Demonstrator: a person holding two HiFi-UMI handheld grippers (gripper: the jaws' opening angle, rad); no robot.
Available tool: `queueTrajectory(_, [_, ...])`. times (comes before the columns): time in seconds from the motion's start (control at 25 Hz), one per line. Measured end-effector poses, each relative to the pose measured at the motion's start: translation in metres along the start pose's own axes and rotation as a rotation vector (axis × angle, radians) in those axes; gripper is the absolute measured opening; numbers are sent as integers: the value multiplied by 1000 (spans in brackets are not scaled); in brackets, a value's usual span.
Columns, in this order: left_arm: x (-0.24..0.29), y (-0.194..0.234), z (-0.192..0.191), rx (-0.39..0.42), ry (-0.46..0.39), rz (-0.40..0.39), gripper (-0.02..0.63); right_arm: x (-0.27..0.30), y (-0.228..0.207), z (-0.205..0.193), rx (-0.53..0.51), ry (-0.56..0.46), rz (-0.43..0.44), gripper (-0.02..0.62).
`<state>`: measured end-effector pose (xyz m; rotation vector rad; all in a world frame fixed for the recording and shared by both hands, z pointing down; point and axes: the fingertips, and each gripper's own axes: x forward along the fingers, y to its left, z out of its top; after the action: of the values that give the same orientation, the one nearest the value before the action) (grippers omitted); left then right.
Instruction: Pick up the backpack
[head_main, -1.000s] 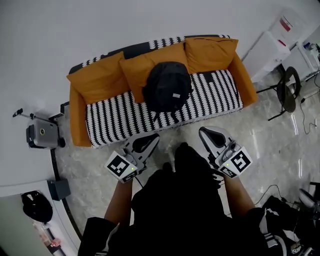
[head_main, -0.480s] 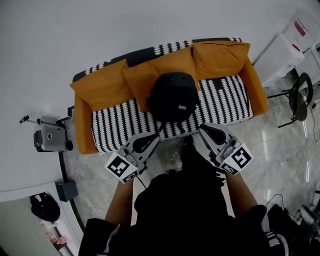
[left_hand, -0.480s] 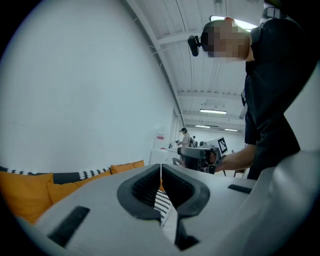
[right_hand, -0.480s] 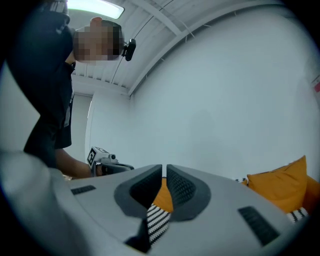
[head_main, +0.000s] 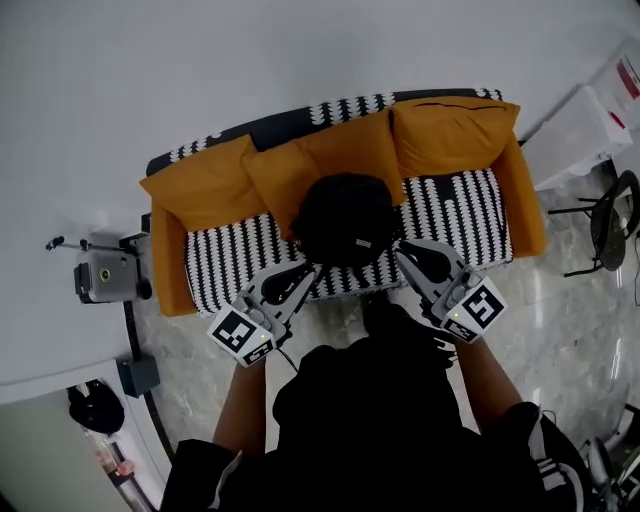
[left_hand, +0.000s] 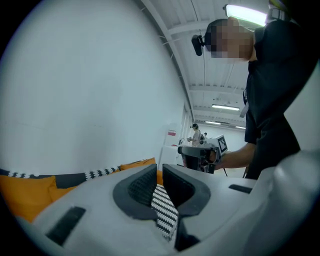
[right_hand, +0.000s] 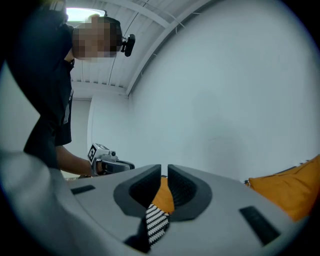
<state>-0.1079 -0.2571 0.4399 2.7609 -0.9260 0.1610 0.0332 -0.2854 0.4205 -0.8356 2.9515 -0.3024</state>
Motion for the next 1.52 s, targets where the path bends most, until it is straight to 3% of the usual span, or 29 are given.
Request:
queueTrajectory(0.44, [38, 57, -10, 2, 108, 145, 28, 29, -79, -33, 81, 83, 76, 37])
queueTrajectory(0.6, [45, 75, -22, -4, 147, 172, 87, 34, -98, -53, 100, 108, 86, 83])
queueTrajectory(1.12, [86, 121, -104, 20, 308, 131, 155, 60, -152, -143, 20, 283, 79, 146])
queueTrajectory(1.36, [101, 142, -142, 4, 360, 97, 186, 64, -152, -183, 46, 348, 110, 155])
queueTrajectory(1.52, [107, 148, -165, 50, 404, 67, 198, 65, -152, -205, 35, 382, 105, 160])
